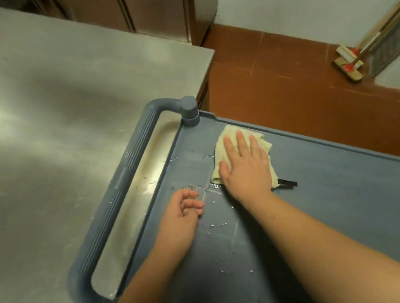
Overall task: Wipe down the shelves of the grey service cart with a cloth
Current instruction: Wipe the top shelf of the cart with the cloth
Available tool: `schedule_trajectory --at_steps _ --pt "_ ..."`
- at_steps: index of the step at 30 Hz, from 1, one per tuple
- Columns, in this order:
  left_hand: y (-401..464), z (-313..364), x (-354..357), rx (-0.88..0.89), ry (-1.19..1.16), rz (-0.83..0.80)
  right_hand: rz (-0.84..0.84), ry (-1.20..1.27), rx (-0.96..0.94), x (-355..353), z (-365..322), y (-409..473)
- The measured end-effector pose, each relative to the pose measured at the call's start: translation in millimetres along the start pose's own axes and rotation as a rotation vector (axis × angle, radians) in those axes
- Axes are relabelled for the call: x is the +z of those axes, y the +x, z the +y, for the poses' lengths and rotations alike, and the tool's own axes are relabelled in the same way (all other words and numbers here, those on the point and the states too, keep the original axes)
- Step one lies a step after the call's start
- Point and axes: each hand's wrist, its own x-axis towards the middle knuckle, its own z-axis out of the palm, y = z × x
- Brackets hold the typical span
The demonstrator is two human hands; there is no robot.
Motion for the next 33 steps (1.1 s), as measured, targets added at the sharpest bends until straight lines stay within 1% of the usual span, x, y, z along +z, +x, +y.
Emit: schedule_trajectory --at_steps 5,9,12,16,20,22,26,30,33 --pt "-10 -18 -22 -0.027 0.025 0.014 -0.031 -0.014 -0.079 8 -46 18" --pt "-14 -28 -38 -0.049 0.002 0.030 -0.050 -0.015 -0.155 13 -87 31" --pt "-13 -30 -45 -0.056 -0.010 0.052 -0.048 -0.018 -0.141 19 -107 31" --pt "-14 -27 -49 -0.040 0.000 0.046 -0.078 -0.030 -0.135 18 -108 11" --pt "-16 -21 -49 -0.004 -0.012 0.080 -0.102 -0.013 -0.203 18 -110 -20" --pt "-15 -19 -50 0.003 0.000 0.100 -0.097 -0.001 -0.195 17 -111 -18" --pt "-14 -16 -53 -0.008 0.028 0.089 -0.077 -0.008 -0.168 19 -108 -4" --pt "-18 -18 -54 0.000 0.040 0.086 -0.076 -0.022 -0.170 19 -102 -8" --pt "-19 -18 -51 0.002 0.038 0.090 -0.071 -0.024 -0.126 14 -87 -14"
